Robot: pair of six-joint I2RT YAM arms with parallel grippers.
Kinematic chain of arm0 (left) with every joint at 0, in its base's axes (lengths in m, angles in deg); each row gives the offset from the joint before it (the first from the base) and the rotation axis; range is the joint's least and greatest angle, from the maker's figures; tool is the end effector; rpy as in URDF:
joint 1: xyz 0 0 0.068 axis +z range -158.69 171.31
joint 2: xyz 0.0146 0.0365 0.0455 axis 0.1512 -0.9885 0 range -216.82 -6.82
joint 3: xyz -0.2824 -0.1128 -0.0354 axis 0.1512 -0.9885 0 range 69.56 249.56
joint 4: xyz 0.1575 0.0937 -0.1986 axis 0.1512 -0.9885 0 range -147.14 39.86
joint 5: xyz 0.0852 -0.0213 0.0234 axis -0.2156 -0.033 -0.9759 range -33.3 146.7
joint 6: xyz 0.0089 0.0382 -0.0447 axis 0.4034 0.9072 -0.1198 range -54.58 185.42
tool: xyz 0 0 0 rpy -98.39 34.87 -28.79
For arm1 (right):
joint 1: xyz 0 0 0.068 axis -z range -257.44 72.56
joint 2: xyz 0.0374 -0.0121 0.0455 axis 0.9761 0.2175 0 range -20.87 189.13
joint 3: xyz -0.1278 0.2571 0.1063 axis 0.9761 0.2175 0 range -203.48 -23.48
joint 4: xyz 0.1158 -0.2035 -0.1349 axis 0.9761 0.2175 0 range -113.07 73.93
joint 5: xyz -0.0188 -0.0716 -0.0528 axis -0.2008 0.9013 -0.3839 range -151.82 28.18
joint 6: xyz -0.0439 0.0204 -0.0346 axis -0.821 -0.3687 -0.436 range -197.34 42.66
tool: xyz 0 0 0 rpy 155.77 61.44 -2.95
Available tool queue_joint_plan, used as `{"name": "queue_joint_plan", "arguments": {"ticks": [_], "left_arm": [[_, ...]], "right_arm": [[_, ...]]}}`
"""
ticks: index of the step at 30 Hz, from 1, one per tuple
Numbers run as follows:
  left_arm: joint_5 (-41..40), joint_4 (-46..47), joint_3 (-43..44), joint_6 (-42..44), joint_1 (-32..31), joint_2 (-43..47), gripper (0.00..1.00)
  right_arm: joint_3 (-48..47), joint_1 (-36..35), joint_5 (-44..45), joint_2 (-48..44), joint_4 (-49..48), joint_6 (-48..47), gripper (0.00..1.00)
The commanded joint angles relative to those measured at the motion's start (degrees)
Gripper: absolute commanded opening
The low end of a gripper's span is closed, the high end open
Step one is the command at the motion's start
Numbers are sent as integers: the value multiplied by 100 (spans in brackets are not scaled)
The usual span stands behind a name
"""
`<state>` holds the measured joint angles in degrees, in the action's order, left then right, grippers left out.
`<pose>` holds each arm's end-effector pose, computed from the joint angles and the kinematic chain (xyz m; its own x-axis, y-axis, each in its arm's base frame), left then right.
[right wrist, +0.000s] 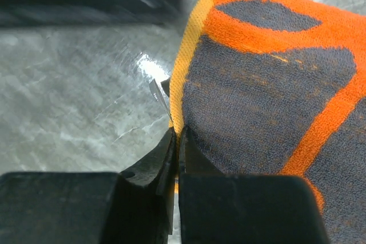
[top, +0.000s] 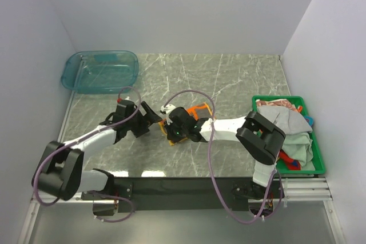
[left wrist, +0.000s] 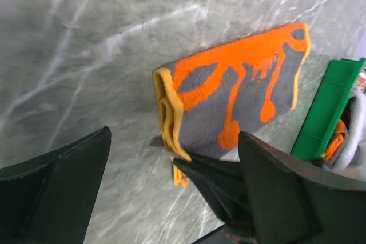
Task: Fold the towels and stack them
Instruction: Neatly place the folded towel into the bin
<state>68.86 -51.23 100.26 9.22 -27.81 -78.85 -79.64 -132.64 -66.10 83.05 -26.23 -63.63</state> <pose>0.2281 -0.0889 0.1958 -0.7427 -0.6024 -0.2926 -0.2698 0.6690 -0.6926 0.2204 0.3227 0.1726 -0.5906 -0.4355 -0.6793 -0.7300 0.6473 0.2196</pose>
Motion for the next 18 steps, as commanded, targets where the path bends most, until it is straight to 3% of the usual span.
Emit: {"name": "queue_joint_plan", "arguments": {"ticks": [1, 7, 18], "left_arm": [[-91, 820, -47, -496, -319, -389, 99], [-460, 1066, -81, -874, -742, -830, 99], [-1146, 1154, -573, -1770, -1138, -716, 99]], "right_arm": [[210, 62, -302, -302, -360, 166, 0], [377, 106, -355, -460, -615, 254, 0], [694, 317, -407, -829, -1178, 720, 0]]}}
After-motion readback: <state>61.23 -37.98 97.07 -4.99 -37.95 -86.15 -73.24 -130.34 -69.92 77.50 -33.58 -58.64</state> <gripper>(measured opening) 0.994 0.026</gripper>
